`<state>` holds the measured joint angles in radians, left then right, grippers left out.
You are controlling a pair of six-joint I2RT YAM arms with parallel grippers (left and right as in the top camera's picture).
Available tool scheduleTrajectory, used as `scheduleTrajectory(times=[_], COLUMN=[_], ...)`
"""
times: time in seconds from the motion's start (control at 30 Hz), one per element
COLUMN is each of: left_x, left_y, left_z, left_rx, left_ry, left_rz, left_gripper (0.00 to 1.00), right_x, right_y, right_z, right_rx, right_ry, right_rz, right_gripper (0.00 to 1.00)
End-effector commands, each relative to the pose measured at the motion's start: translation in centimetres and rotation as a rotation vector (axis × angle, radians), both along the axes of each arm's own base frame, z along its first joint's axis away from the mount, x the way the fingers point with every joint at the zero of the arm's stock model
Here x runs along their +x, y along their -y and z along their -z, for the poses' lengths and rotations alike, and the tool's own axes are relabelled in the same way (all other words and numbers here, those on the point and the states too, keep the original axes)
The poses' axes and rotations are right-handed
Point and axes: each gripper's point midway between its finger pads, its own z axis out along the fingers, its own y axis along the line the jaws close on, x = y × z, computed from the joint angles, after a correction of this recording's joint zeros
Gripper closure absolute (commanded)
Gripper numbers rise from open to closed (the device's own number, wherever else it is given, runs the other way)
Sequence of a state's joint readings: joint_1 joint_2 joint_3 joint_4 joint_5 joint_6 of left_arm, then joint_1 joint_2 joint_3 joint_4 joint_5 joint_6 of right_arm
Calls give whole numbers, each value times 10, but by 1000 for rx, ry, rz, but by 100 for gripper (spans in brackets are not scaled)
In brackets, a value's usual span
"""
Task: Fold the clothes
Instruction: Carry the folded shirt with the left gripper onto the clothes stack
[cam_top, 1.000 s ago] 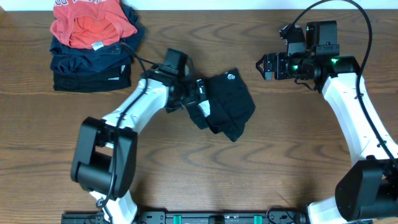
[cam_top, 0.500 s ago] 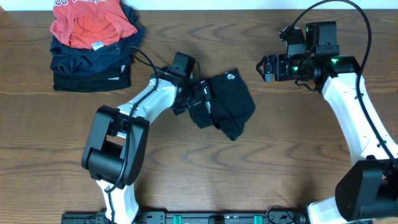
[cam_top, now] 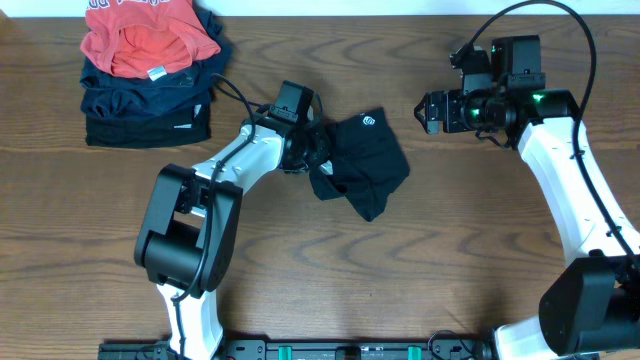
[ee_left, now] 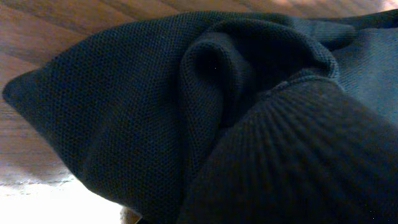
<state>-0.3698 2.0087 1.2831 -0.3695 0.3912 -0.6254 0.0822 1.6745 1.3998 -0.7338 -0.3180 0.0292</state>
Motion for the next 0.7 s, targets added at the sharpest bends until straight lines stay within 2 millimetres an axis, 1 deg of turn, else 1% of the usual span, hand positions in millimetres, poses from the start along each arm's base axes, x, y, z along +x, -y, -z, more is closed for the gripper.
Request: scheduleTrajectory(times=[0.0,0.1,0.17,0.2,0.3,0.43,0.47,0.5,0.57,0.63,0.67], left_x=[13,37,54,60,76,100,110,115,126,135,139], left_y=[-13,-33,-44,-48,-60,-69,-79,-86,-107,-136,-155], left_z=[-42,-96,-135,-150,-193,-236,-251,-258,-277,-295,-304], left_rx=[2,2,-50,-78,-168,-285,-317,-329,-356,-361,-359], left_ry=[122,284,393,427,531,663,716,743,818,898,941], left_rz=[7,-59,-125,-165,-270,-367,-425,-462,-557,-665,-729], left_gripper=[94,94,94,94,94,94,94,94,94,94,94], right_x=[5,6,6,6,6,4,3,3,2,0,-1], right_y=[11,12,12,13,13,13,13,13,13,13,13], right_z=[-4,-4,-4,-4,-4,-3,-2,-2,0,2,3], right_rx=[-34,-34,-34,-34,-35,-37,-38,-38,-39,-41,-42], right_ry=[22,25,26,27,26,18,13,11,4,-3,-6], right_rz=[15,19,19,19,20,21,21,21,20,17,17], right_gripper=[5,6,7,7,7,7,6,6,6,7,6])
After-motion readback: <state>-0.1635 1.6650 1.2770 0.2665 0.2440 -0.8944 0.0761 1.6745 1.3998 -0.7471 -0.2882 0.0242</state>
